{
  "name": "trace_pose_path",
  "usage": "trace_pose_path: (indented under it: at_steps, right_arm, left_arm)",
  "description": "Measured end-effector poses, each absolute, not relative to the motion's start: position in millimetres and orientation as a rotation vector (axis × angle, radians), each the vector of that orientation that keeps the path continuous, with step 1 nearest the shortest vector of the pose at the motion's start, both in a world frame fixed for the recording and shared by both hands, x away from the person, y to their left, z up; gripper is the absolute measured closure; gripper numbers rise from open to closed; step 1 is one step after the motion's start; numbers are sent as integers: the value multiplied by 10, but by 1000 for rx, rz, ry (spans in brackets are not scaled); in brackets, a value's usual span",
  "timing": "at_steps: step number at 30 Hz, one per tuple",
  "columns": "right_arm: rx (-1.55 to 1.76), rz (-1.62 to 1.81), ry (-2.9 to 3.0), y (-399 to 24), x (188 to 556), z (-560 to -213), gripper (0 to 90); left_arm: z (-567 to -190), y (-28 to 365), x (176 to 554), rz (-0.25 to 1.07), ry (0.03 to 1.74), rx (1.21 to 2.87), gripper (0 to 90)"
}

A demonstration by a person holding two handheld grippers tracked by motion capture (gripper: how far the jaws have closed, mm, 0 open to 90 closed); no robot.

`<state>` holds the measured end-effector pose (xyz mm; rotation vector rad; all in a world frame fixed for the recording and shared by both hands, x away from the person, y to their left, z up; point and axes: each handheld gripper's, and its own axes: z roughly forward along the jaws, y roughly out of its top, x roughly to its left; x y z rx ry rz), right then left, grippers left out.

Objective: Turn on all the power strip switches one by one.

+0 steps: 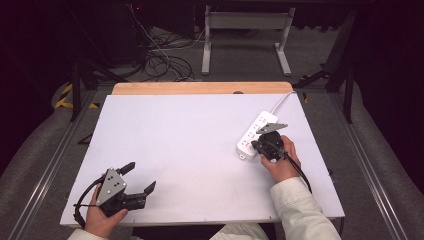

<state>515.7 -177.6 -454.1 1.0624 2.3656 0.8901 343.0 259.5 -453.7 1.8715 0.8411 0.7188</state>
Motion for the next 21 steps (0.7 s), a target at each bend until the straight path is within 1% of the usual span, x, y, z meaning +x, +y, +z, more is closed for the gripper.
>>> trace_pose_path:
  at_steps: [10,15,19,21]
  right_arm:
    - [1080,906,2372,-1766,5148,-4562,900]
    - [1032,911,2351,-1751,5129,-4566,900]
    - [1042,1070,2261,-1869,5120,-4424,900]
    - [1074,1087,2229,-1931,5152,-4373,900]
  left_arm:
    - [-4540,2593,3429,717,842,1876,138]
    - [-4539,2599,3429,721,846,1874,138]
    - [-4542,2604,3442,718,845,1875,138]
    - [-4545,2604,3451,716,851,1876,138]
